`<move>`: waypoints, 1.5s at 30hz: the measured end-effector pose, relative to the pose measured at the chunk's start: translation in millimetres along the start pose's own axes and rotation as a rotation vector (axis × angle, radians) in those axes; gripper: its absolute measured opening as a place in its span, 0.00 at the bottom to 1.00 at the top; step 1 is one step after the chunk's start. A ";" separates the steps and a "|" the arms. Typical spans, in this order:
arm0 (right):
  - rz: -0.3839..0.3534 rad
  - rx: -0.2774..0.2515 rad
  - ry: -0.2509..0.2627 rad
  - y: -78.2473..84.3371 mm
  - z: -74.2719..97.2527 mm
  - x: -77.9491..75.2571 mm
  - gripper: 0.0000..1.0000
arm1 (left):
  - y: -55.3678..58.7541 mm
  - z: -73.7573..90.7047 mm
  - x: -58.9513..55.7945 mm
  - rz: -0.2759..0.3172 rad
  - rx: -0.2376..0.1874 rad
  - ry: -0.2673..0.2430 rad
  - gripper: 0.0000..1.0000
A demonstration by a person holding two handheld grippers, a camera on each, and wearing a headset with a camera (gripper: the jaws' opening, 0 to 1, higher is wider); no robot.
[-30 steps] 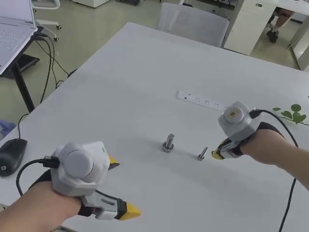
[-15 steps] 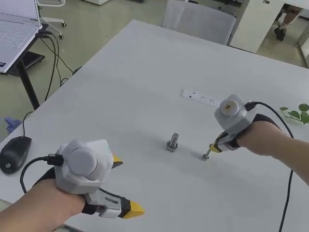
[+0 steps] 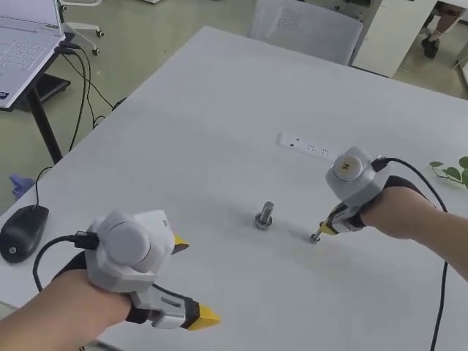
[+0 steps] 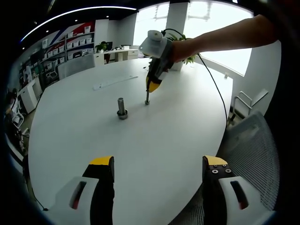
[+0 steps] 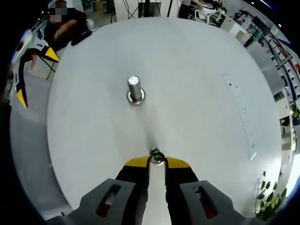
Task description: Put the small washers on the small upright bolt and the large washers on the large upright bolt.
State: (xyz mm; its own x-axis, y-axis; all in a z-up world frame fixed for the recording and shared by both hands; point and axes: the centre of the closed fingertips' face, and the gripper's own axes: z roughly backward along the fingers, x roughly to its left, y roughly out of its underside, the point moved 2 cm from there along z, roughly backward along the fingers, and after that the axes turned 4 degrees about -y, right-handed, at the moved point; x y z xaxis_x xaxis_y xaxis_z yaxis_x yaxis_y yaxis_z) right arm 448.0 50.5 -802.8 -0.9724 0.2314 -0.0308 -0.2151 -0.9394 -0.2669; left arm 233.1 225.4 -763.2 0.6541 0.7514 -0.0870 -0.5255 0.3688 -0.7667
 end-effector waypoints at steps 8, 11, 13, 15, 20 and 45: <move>0.014 0.013 -0.004 0.7 -1.9 8.6 0.13 | 1.6 -0.5 1.1 0.002 0.008 -0.002 0.76; 0.024 0.020 -0.012 2.7 -5.0 12.1 0.13 | 3.7 -0.6 0.9 0.004 0.016 0.000 0.76; 0.028 0.024 -0.012 4.3 -7.3 13.3 0.13 | 4.4 -0.5 0.5 0.001 0.021 0.001 0.76; 0.028 0.030 -0.016 6.5 -11.1 14.1 0.13 | 4.1 -0.2 0.1 0.004 0.022 0.001 0.76; 0.027 0.033 -0.029 9.3 -18.2 14.1 0.13 | 4.2 0.1 0.8 0.009 0.025 -0.002 0.75; 0.057 0.061 -0.045 10.7 -32.8 15.5 0.13 | 4.5 -3.6 -3.2 0.014 0.038 0.012 0.74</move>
State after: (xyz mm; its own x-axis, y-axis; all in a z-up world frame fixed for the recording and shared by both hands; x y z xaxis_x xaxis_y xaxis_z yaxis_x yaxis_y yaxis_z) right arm 433.6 52.3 -837.7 -0.9859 0.1672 -0.0001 -0.1635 -0.9646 -0.2071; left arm 230.7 222.7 -768.7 0.6532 0.7499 -0.1050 -0.5547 0.3795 -0.7404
